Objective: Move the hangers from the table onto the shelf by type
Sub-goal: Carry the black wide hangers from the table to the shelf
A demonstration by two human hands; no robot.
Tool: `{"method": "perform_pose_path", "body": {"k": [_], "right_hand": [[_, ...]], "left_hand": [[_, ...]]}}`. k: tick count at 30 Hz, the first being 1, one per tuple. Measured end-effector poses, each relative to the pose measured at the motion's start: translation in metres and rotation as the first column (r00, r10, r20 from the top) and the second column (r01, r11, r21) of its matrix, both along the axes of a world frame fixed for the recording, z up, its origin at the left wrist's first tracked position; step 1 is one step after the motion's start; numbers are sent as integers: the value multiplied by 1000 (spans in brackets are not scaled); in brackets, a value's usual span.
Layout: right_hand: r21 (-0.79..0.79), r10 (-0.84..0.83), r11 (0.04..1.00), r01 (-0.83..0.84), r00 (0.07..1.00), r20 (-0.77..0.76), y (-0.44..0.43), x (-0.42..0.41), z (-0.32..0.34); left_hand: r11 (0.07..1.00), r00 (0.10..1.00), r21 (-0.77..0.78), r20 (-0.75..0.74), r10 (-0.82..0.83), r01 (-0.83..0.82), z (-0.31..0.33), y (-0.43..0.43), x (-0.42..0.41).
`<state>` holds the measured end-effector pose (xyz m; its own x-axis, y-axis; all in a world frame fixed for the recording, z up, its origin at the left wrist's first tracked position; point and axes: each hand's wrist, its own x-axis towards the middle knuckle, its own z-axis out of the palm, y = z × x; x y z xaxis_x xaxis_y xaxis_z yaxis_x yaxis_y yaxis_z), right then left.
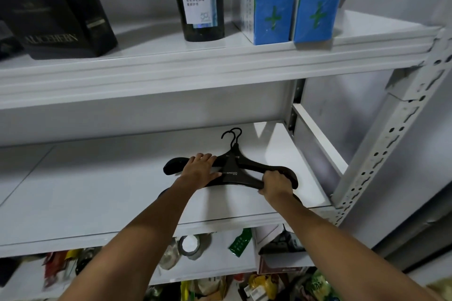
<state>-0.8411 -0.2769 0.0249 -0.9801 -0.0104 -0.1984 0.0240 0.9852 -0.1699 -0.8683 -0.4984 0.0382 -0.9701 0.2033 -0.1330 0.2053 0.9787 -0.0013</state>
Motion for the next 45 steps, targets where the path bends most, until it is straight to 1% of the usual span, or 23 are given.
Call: {"method": "perform_pose_path", "body": {"k": [3,7,11,13,15,18,20,25,32,41,45], "right_hand": [[110,68,992,-63,997,-38,-4,-6,-1],[304,224,934,-186,970,-93,-4,-9,-6],[443,402,853,-275,888,-223,1,-13,-13],[470,443,829,-302,868,-223,2,-17,-16],[471,418,830,-300,893,-169,0,-23,-18],[460,338,845,-272,939,-66,-1,-32,-24],[448,314,854,-263,949,-40,0,-36,-29],[427,300,868,-253,953,-44,3,-46,-31],[412,288,878,-244,957,-46,3,-60,-28],[412,266,878,-242,964,1,-3,-76,-24],[364,255,899,-245,967,20,-3,-73,-20]], "left_hand": [[999,997,-31,78,20,-17,-6,-3,-6],[994,991,-109,132,26,-12,-19,-16,-8],[996,995,-92,100,28,-18,-28,-18,-6],[996,997,-86,67,27,-21,-32,-15,-5],[997,998,-78,58,35,-30,-35,-14,-4],[996,997,-83,59,41,-36,-38,-15,-6],[994,998,-103,59,36,-30,-37,-14,-9],[992,996,-124,82,32,-21,-34,-9,-23],[991,981,-110,171,91,-73,-37,-3,-42],[992,973,-114,217,77,-53,-41,-11,-68],[996,972,-85,229,60,-41,-35,-11,-68]]}}
